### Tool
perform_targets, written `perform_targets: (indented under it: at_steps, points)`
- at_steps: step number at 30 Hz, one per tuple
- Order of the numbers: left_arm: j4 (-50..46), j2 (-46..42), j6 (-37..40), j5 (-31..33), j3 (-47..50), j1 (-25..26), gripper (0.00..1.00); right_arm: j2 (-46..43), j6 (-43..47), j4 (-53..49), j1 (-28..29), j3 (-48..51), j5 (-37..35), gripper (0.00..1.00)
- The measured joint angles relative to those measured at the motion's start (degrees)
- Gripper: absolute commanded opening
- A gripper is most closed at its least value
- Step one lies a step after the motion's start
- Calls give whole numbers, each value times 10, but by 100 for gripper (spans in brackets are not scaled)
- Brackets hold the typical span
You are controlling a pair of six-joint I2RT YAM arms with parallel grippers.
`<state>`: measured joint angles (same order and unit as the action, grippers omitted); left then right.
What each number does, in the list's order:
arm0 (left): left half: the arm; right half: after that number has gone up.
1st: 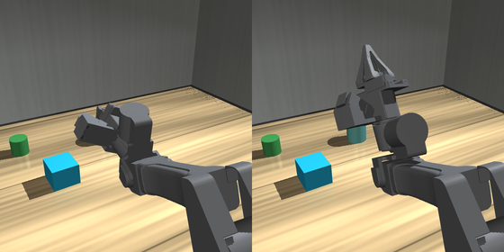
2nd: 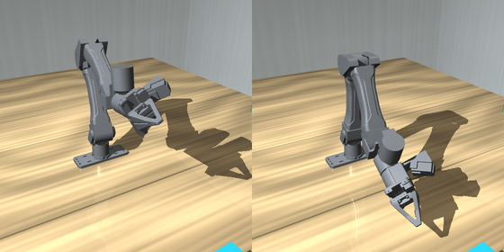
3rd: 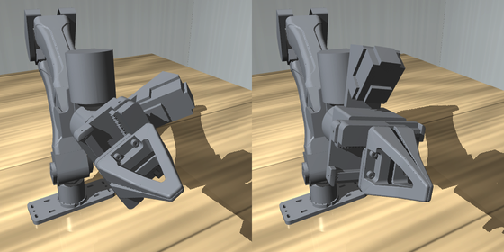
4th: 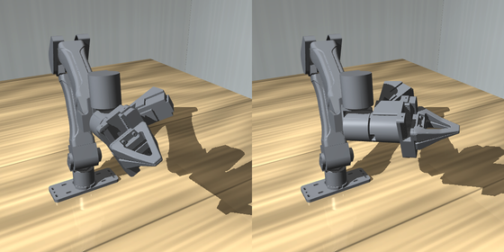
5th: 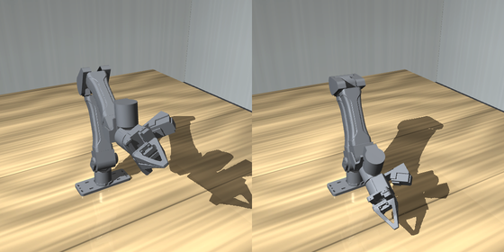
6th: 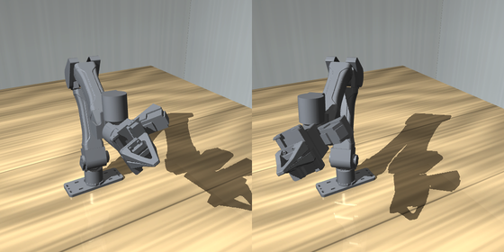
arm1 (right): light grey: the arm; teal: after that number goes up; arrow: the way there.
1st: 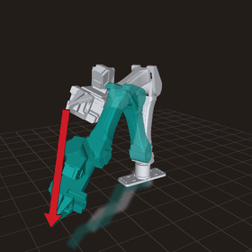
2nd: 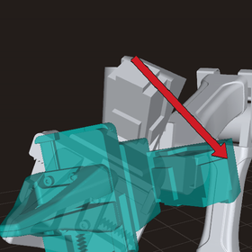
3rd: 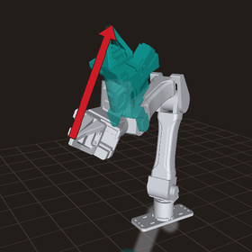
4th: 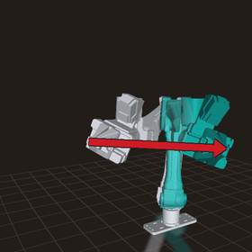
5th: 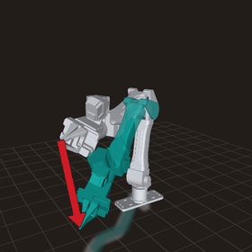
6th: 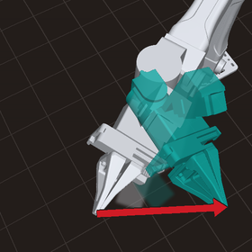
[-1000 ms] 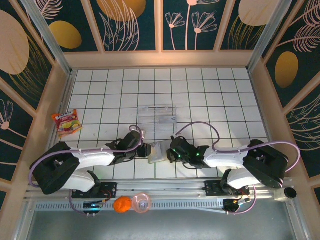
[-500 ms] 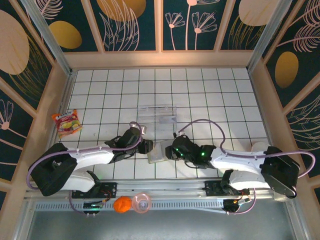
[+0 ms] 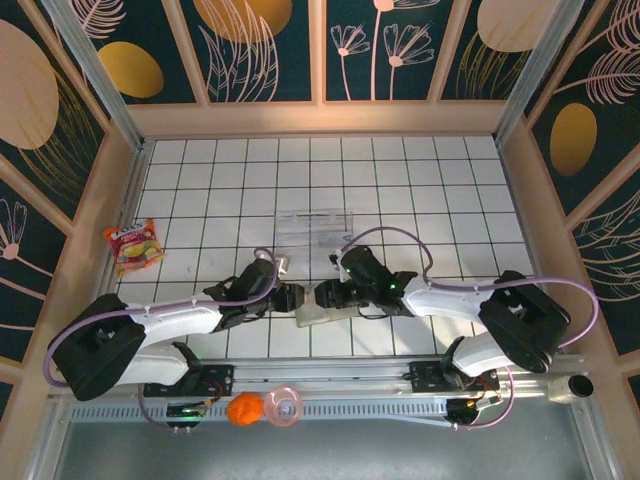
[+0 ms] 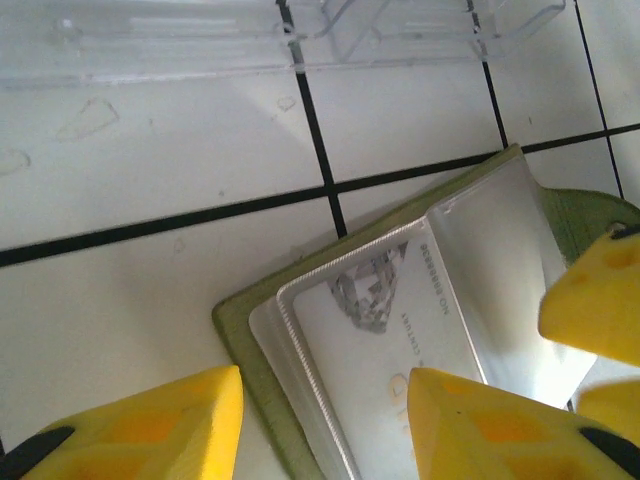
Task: Take the credit cards out of the card holder
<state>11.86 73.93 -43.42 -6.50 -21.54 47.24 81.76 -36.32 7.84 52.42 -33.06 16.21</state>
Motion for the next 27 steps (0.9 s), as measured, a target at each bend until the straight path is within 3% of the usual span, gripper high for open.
perform_targets:
  at_steps: [9, 27]
  points:
    - [45, 46, -17, -25, 8, -3, 35, 3, 0, 15, -9, 1, 15, 38]
    - [33, 59, 3, -20, -40, -2, 37, 39, -24, 39, -25, 11, 7, 35]
